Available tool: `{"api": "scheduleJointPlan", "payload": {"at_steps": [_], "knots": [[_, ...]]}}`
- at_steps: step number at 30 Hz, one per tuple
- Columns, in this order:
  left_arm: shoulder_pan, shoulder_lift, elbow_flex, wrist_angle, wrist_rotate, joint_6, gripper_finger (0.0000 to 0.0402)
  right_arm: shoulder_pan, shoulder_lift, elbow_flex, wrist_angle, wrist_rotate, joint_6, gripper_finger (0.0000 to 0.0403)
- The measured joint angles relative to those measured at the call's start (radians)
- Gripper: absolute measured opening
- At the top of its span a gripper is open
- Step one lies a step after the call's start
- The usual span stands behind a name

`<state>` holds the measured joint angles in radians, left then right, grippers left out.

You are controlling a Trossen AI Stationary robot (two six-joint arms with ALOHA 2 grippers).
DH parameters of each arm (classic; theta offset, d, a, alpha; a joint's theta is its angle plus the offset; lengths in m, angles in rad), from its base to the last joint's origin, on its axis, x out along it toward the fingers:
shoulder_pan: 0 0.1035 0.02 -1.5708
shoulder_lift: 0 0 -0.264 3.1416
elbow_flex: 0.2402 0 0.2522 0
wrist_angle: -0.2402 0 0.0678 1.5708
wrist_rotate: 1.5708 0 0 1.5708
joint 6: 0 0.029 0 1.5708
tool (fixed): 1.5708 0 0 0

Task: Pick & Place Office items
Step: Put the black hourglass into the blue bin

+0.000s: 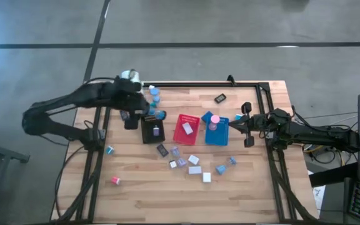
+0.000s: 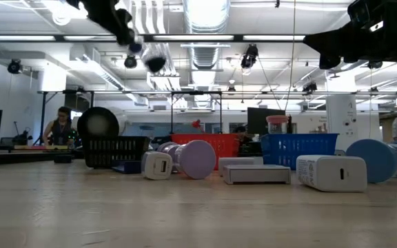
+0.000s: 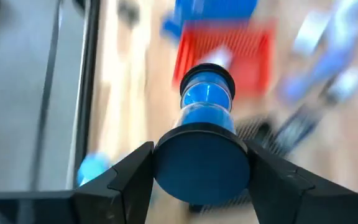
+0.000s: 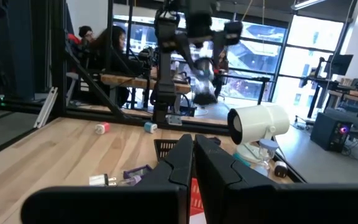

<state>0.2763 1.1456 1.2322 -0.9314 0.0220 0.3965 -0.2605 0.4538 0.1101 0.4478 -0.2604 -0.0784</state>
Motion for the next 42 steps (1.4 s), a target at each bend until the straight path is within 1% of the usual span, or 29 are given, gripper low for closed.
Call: {"api": "scheduleJointPlan", "payload": {"at_steps": [2, 7, 10, 13, 16, 19, 22, 30, 36, 42], "knots": [[-0.028, -0.073, -0.061, 0.108, 0.048, -0.070, 0.0214, 0.000, 0.000, 0.000, 0.000, 0.000, 0.001, 0.0013], [-0.098, -0.251, -0.283, 0.402, 0.057, -0.255, 0.0214, 0.000, 0.000, 0.000, 0.008, 0.000, 0.032, 0.0013], [-0.139, -0.351, -0.454, 0.581, 0.041, -0.318, 0.0214, 0.000, 0.000, 0.000, 0.008, 0.000, 0.042, 0.0013], [-0.154, -0.448, -0.611, 0.771, 0.034, -0.372, 0.0214, 0.000, 0.000, 0.000, 0.008, 0.000, 0.044, 0.0013], [-0.152, -0.535, -0.735, 0.935, 0.023, -0.408, 0.0214, 0.000, 0.000, 0.000, 0.007, 0.000, 0.043, 0.0013], [-0.153, -0.604, -0.838, 1.047, 0.013, -0.438, 0.0214, 0.000, 0.000, 0.000, 0.007, 0.000, 0.042, 0.0013], [-0.152, -0.656, -0.907, 1.080, -0.021, -0.458, 0.0214, 0.000, 0.000, 0.000, 0.007, 0.000, 0.042, 0.0013], [-0.153, -0.757, -0.995, 1.074, -0.022, -0.457, 0.0214, 0.000, 0.000, 0.000, 0.005, 0.000, 0.042, 0.0013], [-0.153, -0.771, -1.048, 1.085, -0.018, -0.484, 0.0214, 0.000, 0.000, 0.000, 0.004, 0.000, 0.041, 0.0013], [-0.153, -0.771, -1.059, 1.083, -0.011, -0.487, 0.0214, 0.000, 0.000, 0.000, 0.000, 0.000, 0.042, 0.0013]]}}
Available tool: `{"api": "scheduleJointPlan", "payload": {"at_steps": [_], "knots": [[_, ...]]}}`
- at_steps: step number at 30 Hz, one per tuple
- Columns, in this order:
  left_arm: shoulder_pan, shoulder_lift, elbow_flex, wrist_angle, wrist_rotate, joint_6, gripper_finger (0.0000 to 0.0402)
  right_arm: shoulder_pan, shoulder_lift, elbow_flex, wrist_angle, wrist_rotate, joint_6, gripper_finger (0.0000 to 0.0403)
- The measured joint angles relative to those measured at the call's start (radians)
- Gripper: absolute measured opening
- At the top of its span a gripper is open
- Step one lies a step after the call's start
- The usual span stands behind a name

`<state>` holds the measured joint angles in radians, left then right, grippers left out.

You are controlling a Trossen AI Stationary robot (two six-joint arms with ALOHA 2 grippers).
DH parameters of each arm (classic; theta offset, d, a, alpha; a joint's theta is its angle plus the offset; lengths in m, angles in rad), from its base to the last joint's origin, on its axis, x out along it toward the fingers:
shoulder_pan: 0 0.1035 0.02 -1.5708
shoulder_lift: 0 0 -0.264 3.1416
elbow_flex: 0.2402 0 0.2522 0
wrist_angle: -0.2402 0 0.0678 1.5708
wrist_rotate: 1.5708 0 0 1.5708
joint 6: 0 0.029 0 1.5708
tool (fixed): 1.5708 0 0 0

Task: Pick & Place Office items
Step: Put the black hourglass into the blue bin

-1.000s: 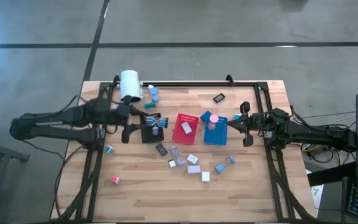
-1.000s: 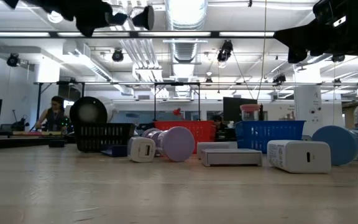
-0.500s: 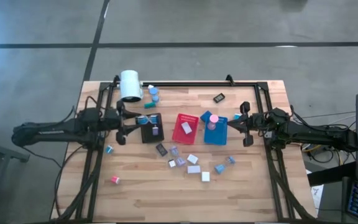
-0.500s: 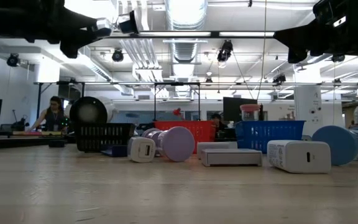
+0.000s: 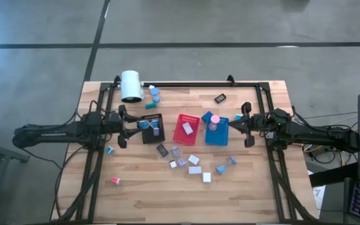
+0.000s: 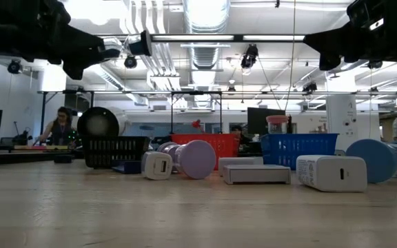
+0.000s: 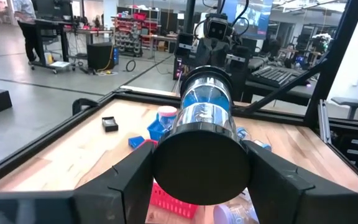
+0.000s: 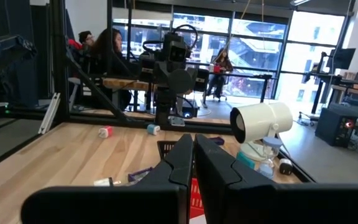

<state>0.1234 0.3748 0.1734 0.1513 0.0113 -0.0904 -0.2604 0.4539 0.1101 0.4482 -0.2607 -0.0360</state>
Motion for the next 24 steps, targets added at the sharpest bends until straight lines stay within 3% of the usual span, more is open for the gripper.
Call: {"api": "scheduleJointPlan", "payload": {"at_steps": [7, 12, 19, 24], "knots": [[0.000, 0.017, 0.015, 0.012, 0.000, -0.036, 0.0214, 0.000, 0.035, 0.000, -0.003, -0.005, -0.001, 0.0013], [-0.001, 0.104, 0.065, 0.030, 0.001, -0.059, 0.0214, 0.000, 0.088, 0.000, 0.046, -0.001, -0.017, 0.0013], [-0.003, 0.343, 0.226, 0.121, 0.031, -0.058, 0.0214, 0.001, 0.172, 0.000, 0.178, -0.002, -0.064, 0.0015], [-0.007, 0.546, 0.355, 0.132, 0.038, -0.037, 0.0214, 0.001, 0.212, 0.000, 0.206, -0.005, -0.099, 0.0050]]}}
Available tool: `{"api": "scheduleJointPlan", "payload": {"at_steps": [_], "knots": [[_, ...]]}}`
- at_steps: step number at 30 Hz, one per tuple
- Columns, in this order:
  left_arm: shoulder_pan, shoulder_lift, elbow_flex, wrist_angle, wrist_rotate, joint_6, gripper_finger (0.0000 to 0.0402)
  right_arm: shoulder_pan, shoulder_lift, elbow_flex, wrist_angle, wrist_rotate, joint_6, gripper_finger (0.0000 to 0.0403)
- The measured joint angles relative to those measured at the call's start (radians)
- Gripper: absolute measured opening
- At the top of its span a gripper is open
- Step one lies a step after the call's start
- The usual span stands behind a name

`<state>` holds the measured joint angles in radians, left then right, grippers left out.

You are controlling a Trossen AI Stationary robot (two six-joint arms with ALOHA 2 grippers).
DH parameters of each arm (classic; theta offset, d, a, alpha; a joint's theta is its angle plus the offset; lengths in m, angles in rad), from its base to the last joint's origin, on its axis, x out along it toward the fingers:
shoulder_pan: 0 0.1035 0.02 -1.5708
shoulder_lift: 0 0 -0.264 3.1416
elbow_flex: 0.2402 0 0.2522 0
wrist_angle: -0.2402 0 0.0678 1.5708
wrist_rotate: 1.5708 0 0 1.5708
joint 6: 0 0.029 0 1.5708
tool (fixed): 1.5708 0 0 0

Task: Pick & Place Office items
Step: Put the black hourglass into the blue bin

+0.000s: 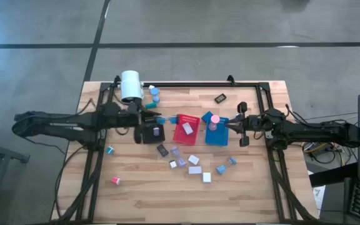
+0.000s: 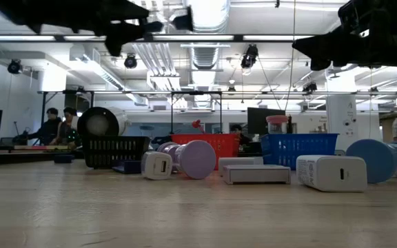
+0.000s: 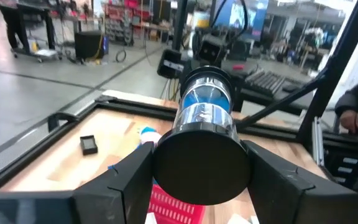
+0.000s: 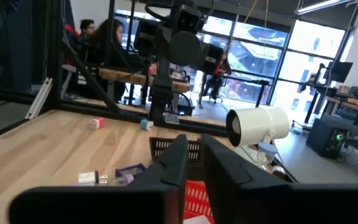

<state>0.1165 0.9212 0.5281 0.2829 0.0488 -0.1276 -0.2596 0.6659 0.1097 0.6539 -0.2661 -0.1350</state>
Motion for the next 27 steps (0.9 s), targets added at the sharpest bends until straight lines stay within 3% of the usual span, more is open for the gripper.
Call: {"api": "scheduleJointPlan", "payload": {"at_steps": [7, 15, 27], "knots": [[-0.003, 0.263, 0.165, 0.023, 0.040, -0.003, 0.0214, 0.038, 0.010, 0.000, 0.016, -0.006, -0.053, 0.0157], [-0.003, 0.470, 0.348, 0.023, 0.097, -0.013, 0.0214, 0.079, 0.009, 0.000, 0.064, 0.005, -0.183, 0.0266], [-0.003, 0.672, 0.549, 0.024, 0.143, -0.019, 0.0214, 0.079, 0.009, 0.000, 0.094, 0.007, -0.181, 0.0340]]}}
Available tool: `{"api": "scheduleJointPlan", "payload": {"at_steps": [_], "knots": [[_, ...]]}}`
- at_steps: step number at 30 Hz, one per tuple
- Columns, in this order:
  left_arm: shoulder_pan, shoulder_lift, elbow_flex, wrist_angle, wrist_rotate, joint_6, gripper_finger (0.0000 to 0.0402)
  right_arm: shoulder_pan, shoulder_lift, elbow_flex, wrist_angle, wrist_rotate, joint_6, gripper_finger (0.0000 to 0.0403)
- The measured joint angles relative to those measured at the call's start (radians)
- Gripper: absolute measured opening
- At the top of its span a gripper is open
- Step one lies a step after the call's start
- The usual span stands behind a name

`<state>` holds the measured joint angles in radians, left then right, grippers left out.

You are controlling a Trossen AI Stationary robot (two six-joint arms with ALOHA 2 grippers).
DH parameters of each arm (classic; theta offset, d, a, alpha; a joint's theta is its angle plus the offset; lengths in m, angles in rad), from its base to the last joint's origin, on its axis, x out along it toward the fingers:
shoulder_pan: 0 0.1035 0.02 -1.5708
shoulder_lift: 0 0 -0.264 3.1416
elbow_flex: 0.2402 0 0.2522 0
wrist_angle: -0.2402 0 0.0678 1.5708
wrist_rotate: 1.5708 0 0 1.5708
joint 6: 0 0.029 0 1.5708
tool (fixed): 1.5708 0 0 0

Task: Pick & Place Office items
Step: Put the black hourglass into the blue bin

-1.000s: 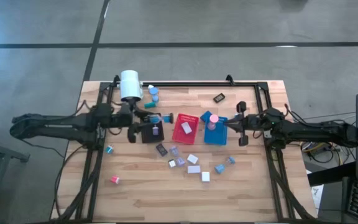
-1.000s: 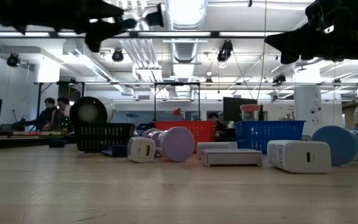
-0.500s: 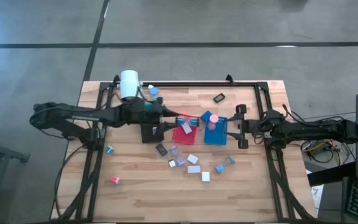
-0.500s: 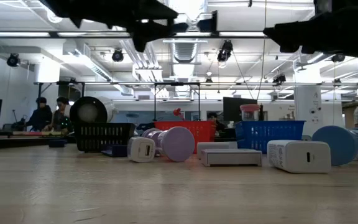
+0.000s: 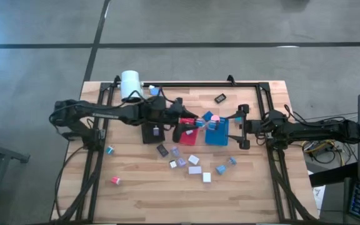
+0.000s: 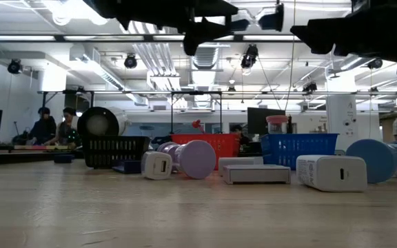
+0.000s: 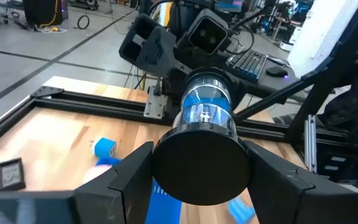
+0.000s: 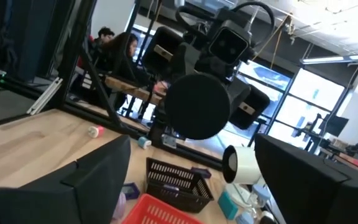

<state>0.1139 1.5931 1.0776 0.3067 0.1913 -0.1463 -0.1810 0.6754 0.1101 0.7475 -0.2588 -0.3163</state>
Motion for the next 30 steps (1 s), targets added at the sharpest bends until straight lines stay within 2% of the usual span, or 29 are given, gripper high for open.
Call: {"api": "scheduleJointPlan", "payload": {"at_steps": [6, 19, 30], "knots": [[0.000, 0.073, 0.079, -0.020, 0.000, 0.000, 0.0214, 0.000, 0.000, 0.000, 0.005, 0.049, 0.013, 0.0354], [0.002, 0.191, 0.197, -0.044, -0.001, 0.015, 0.0214, 0.000, 0.001, 0.000, 0.017, 0.053, 0.038, 0.0354], [0.003, 0.206, 0.224, -0.073, -0.003, 0.026, 0.0214, 0.000, 0.008, 0.000, 0.013, 0.054, 0.061, 0.0326]]}}
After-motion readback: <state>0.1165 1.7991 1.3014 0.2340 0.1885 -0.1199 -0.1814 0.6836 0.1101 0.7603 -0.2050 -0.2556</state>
